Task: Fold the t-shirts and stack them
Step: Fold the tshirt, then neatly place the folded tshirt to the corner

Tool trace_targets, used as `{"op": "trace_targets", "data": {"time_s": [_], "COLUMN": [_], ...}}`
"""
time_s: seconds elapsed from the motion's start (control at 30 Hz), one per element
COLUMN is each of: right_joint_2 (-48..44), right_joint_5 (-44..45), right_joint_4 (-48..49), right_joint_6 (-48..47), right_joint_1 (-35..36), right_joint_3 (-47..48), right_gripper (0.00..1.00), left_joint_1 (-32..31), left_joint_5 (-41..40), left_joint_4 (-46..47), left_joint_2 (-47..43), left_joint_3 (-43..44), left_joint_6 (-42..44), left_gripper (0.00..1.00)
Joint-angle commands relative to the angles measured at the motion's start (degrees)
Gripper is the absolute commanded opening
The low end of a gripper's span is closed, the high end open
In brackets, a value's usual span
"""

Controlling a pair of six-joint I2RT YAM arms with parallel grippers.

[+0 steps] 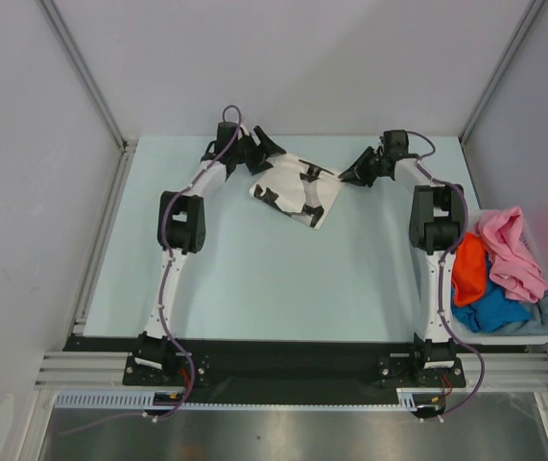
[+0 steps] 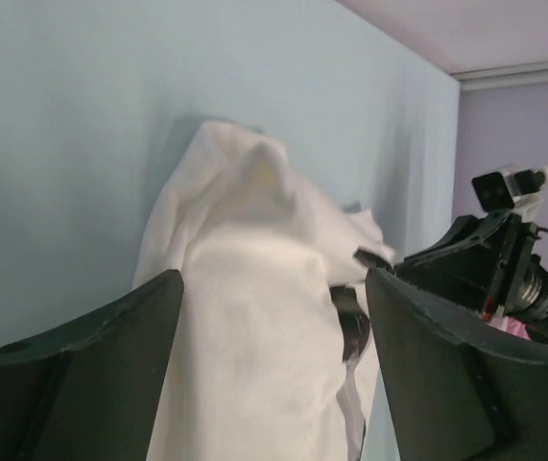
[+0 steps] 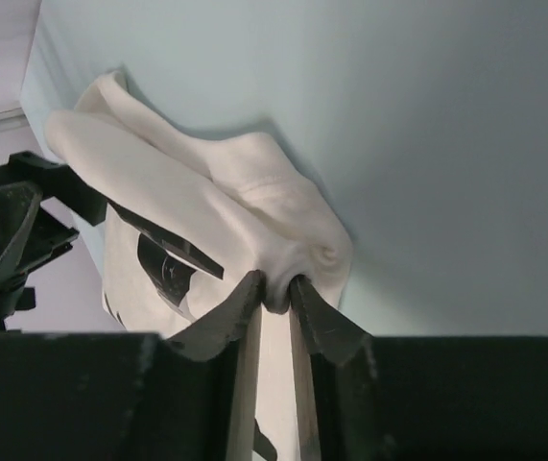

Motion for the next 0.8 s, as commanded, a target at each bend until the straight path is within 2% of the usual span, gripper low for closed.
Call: {"op": "trace_targets", "data": {"time_s": [0.0,0.03,0.1,0.13,0.23,0.3,0.37,0.43,0.57,0.77], "right_joint_2": [-0.2,-0.5,-1.4,-1.7,-3.0,-5.1,-7.0,-10.6,-15.7,-18.9], "right_joint_5": [1.0,1.0,1.0,1.3,1.7,1.2,0.3,-1.4,-5.3,-6.4], "right_joint_4": [-0.5,-1.5,-4.6,-6.2,-12.6,-15.4,-15.8,-14.0,-7.1,-3.4], "right_joint_6": [-0.9,-1.8,-3.6,-4.7,-8.0,-9.9,-11.4,-12.4,-11.5,-12.4], "right_joint_1": [-1.4,-1.6,-1.7,-1.7,-1.7,-1.5,-0.9,-0.2,2.3,6.6], "right_joint_3": [3.4,4.1,5.4,7.5,10.1,9.1,4.9,0.4,-13.5,-21.5], "right_gripper": [0.29,0.41,0.51,0.6,0.71,0.75,0.8,0.89,0.93,0.87], "left_joint_1": [2.6,2.8,3.5,3.5,3.7,3.7,3.7,3.5,2.8,2.7], "left_joint_5": [-2.1,-3.1,-4.3,-4.3,-4.1,-2.1,2.8,5.3,7.0,7.0], "left_joint_4": [-6.2,-7.6,-12.6,-13.7,-16.5,-15.8,-14.5,-16.0,-15.1,-16.5], "left_joint_2": [-14.1,-15.6,-19.6,-20.7,-24.0,-25.7,-26.8,-25.9,-25.8,-22.0], "left_joint_3": [-3.8,-4.7,-6.0,-6.6,-9.9,-14.4,-18.7,-19.1,-23.5,-21.9], "left_joint_6": [12.1,14.4,21.0,22.9,28.8,30.6,31.1,32.4,36.4,37.2], "left_gripper": [0.83,0.84,0.87,0.92,0.93,0.92,0.93,0.89,0.89,0.86]}}
